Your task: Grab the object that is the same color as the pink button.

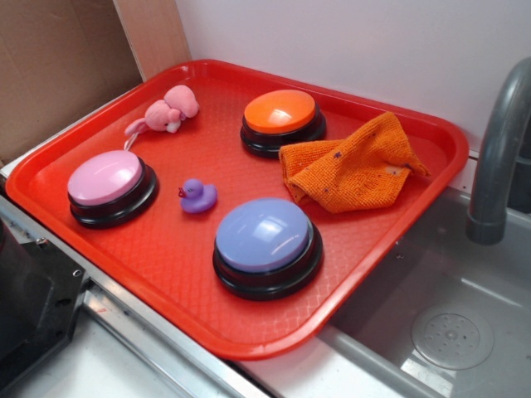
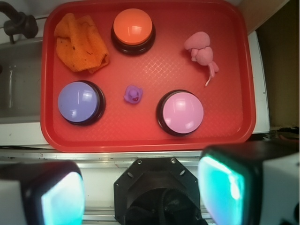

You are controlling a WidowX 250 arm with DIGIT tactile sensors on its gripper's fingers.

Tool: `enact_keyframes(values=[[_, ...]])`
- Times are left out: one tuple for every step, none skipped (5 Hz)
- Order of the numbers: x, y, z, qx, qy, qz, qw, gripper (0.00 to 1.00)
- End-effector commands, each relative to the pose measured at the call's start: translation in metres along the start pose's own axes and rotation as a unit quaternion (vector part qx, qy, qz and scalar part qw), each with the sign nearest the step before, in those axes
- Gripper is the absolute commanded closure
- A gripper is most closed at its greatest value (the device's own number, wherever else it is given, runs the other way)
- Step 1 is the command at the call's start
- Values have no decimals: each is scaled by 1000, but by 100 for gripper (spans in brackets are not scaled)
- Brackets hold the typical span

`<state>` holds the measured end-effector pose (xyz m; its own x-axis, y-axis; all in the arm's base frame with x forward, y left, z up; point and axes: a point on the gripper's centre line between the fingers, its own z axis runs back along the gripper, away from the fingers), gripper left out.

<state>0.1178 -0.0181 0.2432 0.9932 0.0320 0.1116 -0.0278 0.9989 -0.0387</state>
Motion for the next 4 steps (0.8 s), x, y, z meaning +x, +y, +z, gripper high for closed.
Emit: enact_keyframes(values=[[0, 0, 0, 0, 0, 0, 1000, 0], [16, 15, 1, 11, 7, 7, 1000, 0], [35, 30, -8, 8, 31, -20, 999, 0], [58, 45, -19, 24, 56, -48, 997, 0]])
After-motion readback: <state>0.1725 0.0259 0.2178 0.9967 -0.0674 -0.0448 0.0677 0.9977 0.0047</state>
